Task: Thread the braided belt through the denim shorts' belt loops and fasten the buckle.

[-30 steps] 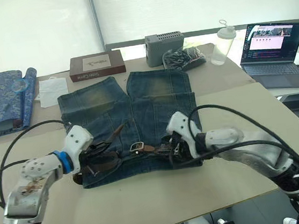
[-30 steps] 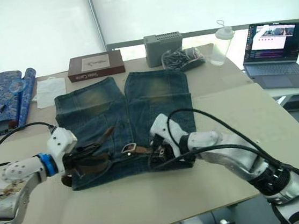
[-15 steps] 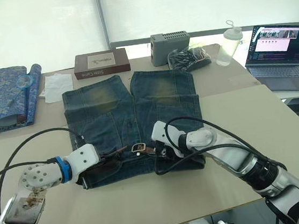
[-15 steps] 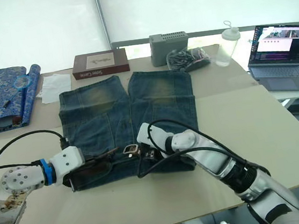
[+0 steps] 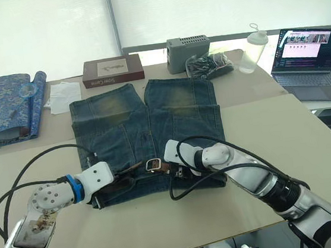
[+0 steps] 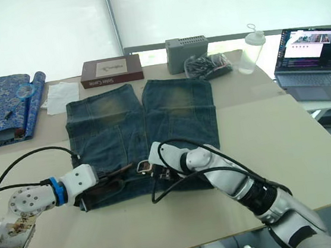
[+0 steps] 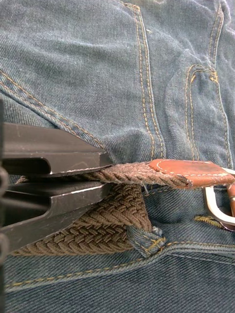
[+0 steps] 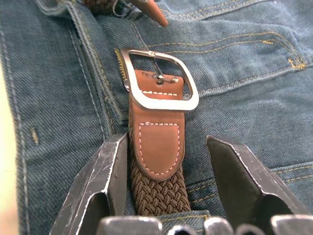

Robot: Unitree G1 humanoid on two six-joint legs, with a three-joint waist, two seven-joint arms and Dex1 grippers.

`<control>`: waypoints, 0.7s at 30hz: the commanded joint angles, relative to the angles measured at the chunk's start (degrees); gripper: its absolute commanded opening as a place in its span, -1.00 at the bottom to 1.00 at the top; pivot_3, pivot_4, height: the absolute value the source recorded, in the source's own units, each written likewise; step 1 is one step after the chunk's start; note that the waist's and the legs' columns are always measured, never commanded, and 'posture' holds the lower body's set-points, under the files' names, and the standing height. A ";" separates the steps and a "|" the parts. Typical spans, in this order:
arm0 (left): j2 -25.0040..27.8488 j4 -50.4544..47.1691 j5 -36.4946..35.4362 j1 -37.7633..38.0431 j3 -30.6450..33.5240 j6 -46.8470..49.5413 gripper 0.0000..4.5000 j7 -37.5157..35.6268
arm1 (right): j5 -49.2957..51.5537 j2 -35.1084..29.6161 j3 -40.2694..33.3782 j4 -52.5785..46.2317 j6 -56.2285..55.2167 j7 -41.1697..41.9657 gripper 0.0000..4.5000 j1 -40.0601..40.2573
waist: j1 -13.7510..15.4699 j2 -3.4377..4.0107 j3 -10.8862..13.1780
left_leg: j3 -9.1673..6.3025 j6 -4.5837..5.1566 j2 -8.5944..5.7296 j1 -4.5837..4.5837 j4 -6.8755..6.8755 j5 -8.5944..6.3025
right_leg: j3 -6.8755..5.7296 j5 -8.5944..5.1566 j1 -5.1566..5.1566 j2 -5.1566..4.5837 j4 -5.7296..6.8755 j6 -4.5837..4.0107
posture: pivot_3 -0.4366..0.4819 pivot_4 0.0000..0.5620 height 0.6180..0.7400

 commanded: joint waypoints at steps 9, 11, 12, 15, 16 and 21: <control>-1.74 -0.51 2.73 -0.39 -2.14 -0.62 -1.00 1.77 | 1.53 2.89 -9.65 -2.78 6.60 -1.15 -0.98 2.08 | 0.16 -0.01 -0.01 | -0.01 0.00 0.02 0.02 0.14 0.00 | -0.02 0.02 0.07 0.00 0.05 -0.01 | -0.05 -0.47 1.00; -2.68 -1.10 3.21 -0.56 -2.42 0.42 -1.00 2.85 | 2.08 3.87 -11.65 -3.79 7.89 -2.11 -0.98 3.01 | 0.29 -0.01 -0.01 | -0.01 0.00 0.02 -0.01 0.18 0.00 | -0.03 0.03 0.07 0.00 0.04 0.00 | -0.05 -0.47 1.00; -3.50 -1.84 3.26 -0.70 -2.86 1.57 -1.00 3.31 | 2.11 3.98 -12.21 -4.46 8.34 -2.32 -0.98 3.45 | 0.33 -0.01 -0.01 | -0.01 0.01 0.01 -0.02 0.21 -0.01 | -0.03 0.04 0.07 -0.01 0.05 0.01 | -0.05 -0.47 1.00; -5.68 -3.95 3.23 -1.04 -4.02 4.95 -1.00 4.48 | 1.96 4.16 -12.93 -6.07 9.15 -2.94 -0.98 4.39 | 0.50 -0.01 -0.01 | -0.02 0.02 0.00 -0.08 0.31 -0.02 | -0.02 0.06 0.07 -0.02 0.04 0.06 | -0.05 -0.47 1.00; -6.61 -4.73 3.54 -1.43 -4.73 6.37 -1.00 5.14 | 2.00 4.17 -13.04 -6.79 9.40 -3.24 -0.98 4.79 | 0.63 -0.01 -0.01 | -0.02 0.03 -0.01 -0.09 0.33 -0.02 | -0.01 0.07 0.07 -0.03 0.04 0.08 | -0.05 -0.47 1.00; -10.96 -7.12 5.27 -3.97 -8.40 11.86 -1.00 7.63 | 2.00 4.53 -12.96 -9.62 9.85 -4.39 -0.98 6.42 | 1.02 -0.01 -0.01 | -0.03 0.05 -0.04 -0.11 0.40 -0.03 | -0.01 0.09 0.10 -0.01 0.03 0.12 | -0.05 -0.47 1.00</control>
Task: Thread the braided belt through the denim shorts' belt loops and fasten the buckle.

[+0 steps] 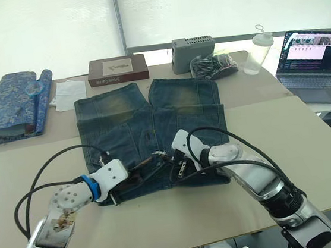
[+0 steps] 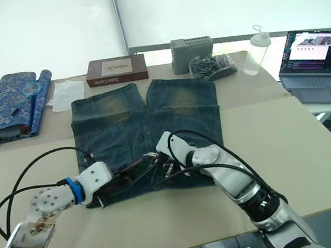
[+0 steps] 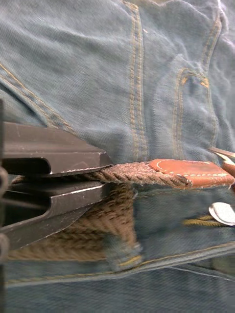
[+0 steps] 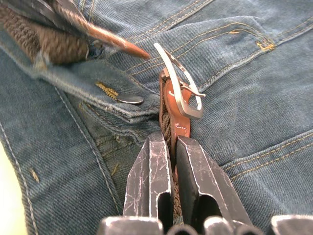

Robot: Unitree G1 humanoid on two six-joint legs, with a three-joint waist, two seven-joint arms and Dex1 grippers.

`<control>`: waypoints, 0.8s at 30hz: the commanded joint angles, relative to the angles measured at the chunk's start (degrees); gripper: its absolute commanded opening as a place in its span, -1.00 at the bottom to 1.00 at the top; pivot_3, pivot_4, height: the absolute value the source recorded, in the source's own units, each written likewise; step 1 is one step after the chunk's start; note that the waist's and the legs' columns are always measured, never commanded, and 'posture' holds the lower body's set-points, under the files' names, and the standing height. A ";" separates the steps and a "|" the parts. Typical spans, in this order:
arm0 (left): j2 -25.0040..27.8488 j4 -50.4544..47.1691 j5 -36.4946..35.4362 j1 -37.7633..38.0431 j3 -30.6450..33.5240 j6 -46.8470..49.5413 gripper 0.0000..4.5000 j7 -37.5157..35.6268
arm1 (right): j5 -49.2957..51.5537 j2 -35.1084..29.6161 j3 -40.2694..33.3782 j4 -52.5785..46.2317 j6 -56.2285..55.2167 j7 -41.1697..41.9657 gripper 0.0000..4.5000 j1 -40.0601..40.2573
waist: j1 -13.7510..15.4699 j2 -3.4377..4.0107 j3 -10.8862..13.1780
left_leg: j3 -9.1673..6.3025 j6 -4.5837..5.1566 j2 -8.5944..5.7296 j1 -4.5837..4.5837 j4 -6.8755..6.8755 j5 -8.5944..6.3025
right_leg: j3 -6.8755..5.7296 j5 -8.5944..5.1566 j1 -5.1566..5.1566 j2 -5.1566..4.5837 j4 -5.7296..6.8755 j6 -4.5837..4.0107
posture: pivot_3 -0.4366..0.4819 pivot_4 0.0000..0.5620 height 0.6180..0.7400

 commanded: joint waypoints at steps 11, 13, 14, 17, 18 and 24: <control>-9.58 -6.70 -1.45 -4.67 -3.84 14.35 -1.00 4.92 | 0.07 0.40 -1.24 -5.13 -0.53 -1.74 -0.98 1.60 | 0.26 -0.02 -0.01 | -0.03 0.01 -0.01 0.01 0.06 0.00 | 0.01 0.01 0.05 0.02 -0.01 0.03 | -0.05 -0.47 1.00; -9.56 -7.66 -1.25 -4.44 -4.15 15.20 -1.00 4.91 | -0.21 -0.07 -0.93 -5.09 -1.83 -1.30 -0.98 1.68 | 0.15 -0.02 -0.01 | -0.03 0.02 0.00 0.00 0.06 -0.01 | 0.01 0.01 0.05 0.04 -0.01 0.03 | -0.05 -0.47 1.00; -9.74 -7.68 -1.02 -4.52 -4.46 15.39 -1.00 5.08 | -0.24 -0.25 -0.76 -5.09 -2.57 -0.96 -0.98 1.74 | 0.09 -0.02 -0.01 | -0.03 0.02 0.01 0.01 0.06 -0.01 | 0.01 0.01 0.05 0.05 -0.01 0.02 | -0.05 -0.47 1.00; -11.01 -6.80 -0.33 -5.59 -5.68 14.91 -1.00 6.11 | -0.56 -0.85 0.07 -5.02 -5.57 0.13 -0.98 1.90 | 0.07 -0.02 -0.01 | -0.05 0.02 0.01 0.01 0.05 -0.01 | 0.01 0.01 0.04 0.06 -0.01 0.02 | -0.05 -0.47 1.00; -11.44 -6.23 0.24 -6.08 -6.40 14.18 -1.00 6.58 | -0.79 -1.06 0.39 -4.93 -6.53 0.41 -0.98 2.00 | 0.16 -0.02 -0.01 | -0.05 0.02 0.00 0.01 0.05 -0.01 | 0.01 0.01 0.04 0.04 -0.02 0.02 | -0.05 -0.47 1.00; -14.17 -3.28 2.74 -7.88 -8.52 8.52 -1.00 10.05 | -1.11 -5.22 1.58 -4.05 -12.64 6.44 -0.61 2.94 | 0.18 -0.04 -0.01 | -0.05 0.02 -0.02 -0.01 0.07 -0.01 | 0.02 0.02 0.06 0.04 -0.05 0.03 | -0.05 -0.47 1.00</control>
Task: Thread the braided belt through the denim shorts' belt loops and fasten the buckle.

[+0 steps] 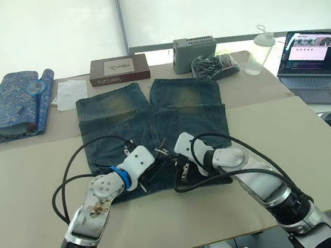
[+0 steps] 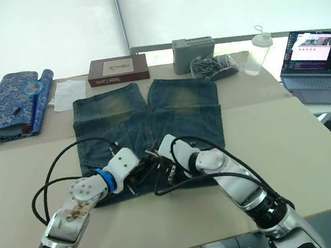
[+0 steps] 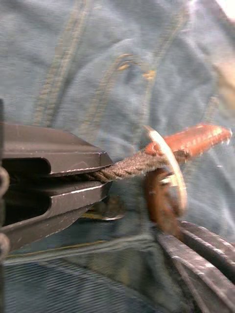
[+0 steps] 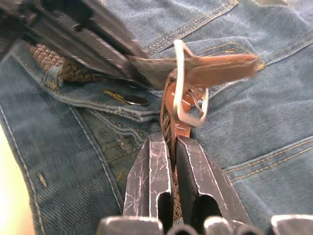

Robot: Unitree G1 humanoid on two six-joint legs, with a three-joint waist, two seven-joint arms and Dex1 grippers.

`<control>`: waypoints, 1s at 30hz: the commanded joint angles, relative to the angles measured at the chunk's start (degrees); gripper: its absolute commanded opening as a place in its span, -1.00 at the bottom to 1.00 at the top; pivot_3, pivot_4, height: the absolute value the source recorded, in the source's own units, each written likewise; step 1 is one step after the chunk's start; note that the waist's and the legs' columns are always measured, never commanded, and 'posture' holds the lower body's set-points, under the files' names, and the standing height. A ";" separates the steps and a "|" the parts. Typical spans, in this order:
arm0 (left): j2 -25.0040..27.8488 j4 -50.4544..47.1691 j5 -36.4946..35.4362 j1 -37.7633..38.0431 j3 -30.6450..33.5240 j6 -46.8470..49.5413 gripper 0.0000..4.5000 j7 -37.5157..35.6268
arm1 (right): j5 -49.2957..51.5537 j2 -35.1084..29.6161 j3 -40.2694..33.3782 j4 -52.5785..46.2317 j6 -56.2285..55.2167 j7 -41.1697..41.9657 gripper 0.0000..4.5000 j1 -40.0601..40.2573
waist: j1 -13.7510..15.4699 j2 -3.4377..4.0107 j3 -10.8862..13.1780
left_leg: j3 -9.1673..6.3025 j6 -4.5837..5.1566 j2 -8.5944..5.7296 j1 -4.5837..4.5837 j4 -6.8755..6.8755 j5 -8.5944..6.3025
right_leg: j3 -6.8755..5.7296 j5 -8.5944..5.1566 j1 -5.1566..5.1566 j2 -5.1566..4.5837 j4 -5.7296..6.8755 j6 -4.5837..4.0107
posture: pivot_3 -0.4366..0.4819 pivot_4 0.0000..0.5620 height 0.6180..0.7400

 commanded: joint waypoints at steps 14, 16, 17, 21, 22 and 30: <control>0.94 6.82 11.54 -0.55 -3.00 -26.82 -1.00 8.81 | 26.27 13.12 -33.02 -2.53 34.59 -1.77 -0.02 -3.40 | 0.06 -0.02 0.00 | -0.04 0.02 0.11 0.00 -0.04 -0.02 | -0.04 0.10 -0.05 -0.01 0.05 -0.13 | -0.05 -0.47 1.00; 0.93 7.37 12.24 -0.56 -3.09 -28.81 -1.00 9.16 | 26.20 17.06 -36.21 -0.49 37.13 -5.29 -0.02 -5.01 | 0.05 -0.01 -0.01 | -0.04 0.02 0.10 -0.03 -0.04 -0.02 | -0.04 0.11 -0.07 -0.02 0.05 -0.14 | -0.05 -0.47 1.00; 0.93 7.56 12.56 -0.52 -3.06 -29.67 -1.00 9.33 | 26.32 18.83 -37.61 0.41 38.11 -6.62 -0.02 -5.80 | 0.05 -0.01 -0.01 | -0.02 0.02 0.08 -0.04 -0.04 -0.02 | -0.02 0.12 -0.07 -0.04 0.06 -0.13 | -0.05 -0.47 1.00; 0.99 7.81 13.31 -0.22 -2.73 -32.11 -1.00 9.71 | 26.82 23.47 -41.72 2.15 40.79 -10.33 -0.02 -8.09 | 0.09 -0.01 0.00 | -0.02 0.02 0.06 -0.09 -0.01 -0.02 | -0.03 0.15 -0.09 -0.06 0.05 -0.10 | -0.05 -0.47 1.00; 1.16 7.79 13.56 -0.12 -2.65 -32.80 -1.00 9.82 | 26.83 24.15 -42.29 2.55 41.10 -10.95 -0.02 -8.50 | 0.05 0.00 0.00 | -0.02 0.02 0.05 -0.10 -0.02 -0.02 | -0.03 0.15 -0.10 -0.06 0.04 -0.09 | -0.05 -0.47 1.00; 2.16 7.93 15.09 1.36 -2.35 -36.38 -1.00 10.28 | 27.51 26.70 -46.09 3.87 43.62 -13.47 -0.53 -10.62 | -0.43 0.00 -0.01 | -0.02 0.02 0.05 -0.11 -0.02 -0.01 | -0.04 0.16 -0.10 -0.04 0.05 -0.09 | -0.05 -0.47 1.00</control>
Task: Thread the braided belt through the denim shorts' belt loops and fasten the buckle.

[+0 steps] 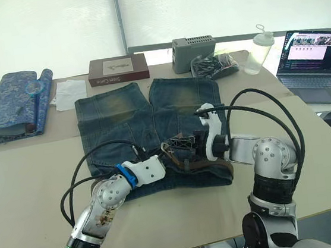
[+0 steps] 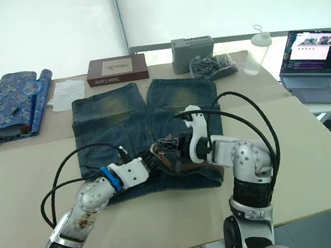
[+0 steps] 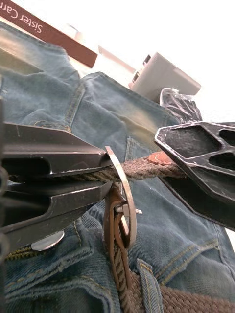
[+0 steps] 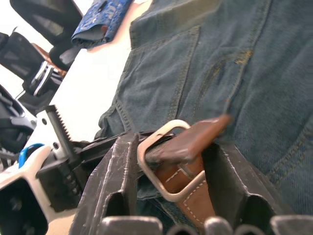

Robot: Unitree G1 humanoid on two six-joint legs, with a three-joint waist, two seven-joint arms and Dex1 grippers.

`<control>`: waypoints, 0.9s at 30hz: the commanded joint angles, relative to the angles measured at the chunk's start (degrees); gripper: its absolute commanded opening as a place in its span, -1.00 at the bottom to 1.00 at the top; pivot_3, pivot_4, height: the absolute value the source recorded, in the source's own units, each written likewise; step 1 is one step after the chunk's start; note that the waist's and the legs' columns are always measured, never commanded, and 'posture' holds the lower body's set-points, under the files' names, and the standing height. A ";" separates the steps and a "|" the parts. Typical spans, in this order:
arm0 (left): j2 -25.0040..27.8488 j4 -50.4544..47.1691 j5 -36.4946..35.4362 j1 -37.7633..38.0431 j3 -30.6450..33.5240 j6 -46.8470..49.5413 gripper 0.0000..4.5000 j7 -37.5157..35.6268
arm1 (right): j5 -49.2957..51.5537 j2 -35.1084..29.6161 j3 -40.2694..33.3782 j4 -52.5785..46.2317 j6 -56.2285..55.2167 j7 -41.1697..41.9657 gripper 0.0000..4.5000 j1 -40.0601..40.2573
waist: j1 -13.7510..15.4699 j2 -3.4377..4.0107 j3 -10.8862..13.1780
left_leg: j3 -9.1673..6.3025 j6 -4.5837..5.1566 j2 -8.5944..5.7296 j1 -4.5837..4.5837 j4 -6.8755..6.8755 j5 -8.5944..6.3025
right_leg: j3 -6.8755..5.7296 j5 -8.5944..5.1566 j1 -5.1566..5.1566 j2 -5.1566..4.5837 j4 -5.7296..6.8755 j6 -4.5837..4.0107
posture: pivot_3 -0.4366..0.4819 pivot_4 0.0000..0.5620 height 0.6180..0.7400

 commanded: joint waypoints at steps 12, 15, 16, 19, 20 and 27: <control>0.95 -2.54 -8.02 3.15 4.23 -2.65 -0.35 -3.61 | 3.22 0.00 -1.78 -0.76 1.85 -1.75 -1.00 -2.53 | -0.83 0.01 0.00 | -0.01 0.00 0.02 -0.01 -0.03 0.00 | 0.00 0.00 -0.01 0.01 -0.01 0.00 | -0.05 -0.47 1.00; 1.82 -9.30 -22.31 7.23 7.84 8.32 0.27 -10.86 | 3.46 0.10 -1.88 -0.75 1.94 -2.06 -1.00 -2.65 | -1.04 0.01 0.01 | -0.02 0.01 0.04 -0.04 -0.04 -0.01 | 0.00 0.00 -0.07 0.00 0.00 0.00 | -0.05 -0.47 1.00; 3.11 -12.08 -27.26 8.88 8.83 12.74 0.44 -13.66 | 3.54 0.10 -1.85 -0.81 1.95 -2.12 -1.00 -2.61 | -1.12 0.01 0.01 | -0.02 0.01 0.04 -0.07 -0.03 -0.01 | 0.00 0.00 -0.09 0.00 0.00 0.01 | -0.05 -0.47 1.00; 6.61 -18.77 -39.58 12.21 13.11 24.24 0.37 -17.72 | 3.76 0.21 -1.88 -0.90 1.80 -2.32 -1.00 -2.39 | -1.29 0.06 0.03 | -0.05 0.02 0.06 -0.09 -0.03 -0.01 | -0.01 -0.01 -0.10 0.03 0.00 0.01 | -0.05 -0.47 1.00; 7.89 -20.32 -42.79 12.92 14.49 27.50 0.20 -18.52 | 3.84 0.36 -2.00 -0.88 1.68 -2.38 -1.00 -2.32 | -1.30 0.06 0.04 | -0.05 0.02 0.05 -0.08 -0.03 -0.01 | 0.00 -0.02 -0.10 0.03 0.00 0.02 | -0.05 -0.47 1.00; 9.48 -21.18 -59.47 12.80 20.92 46.36 -0.98 -15.13 | 4.44 2.10 -4.09 -1.57 1.07 -2.81 -1.00 -2.51 | -1.03 0.07 0.05 | -0.09 0.02 0.02 -0.06 -0.01 -0.01 | -0.02 -0.06 -0.05 0.06 -0.03 0.08 | -0.05 -0.47 1.00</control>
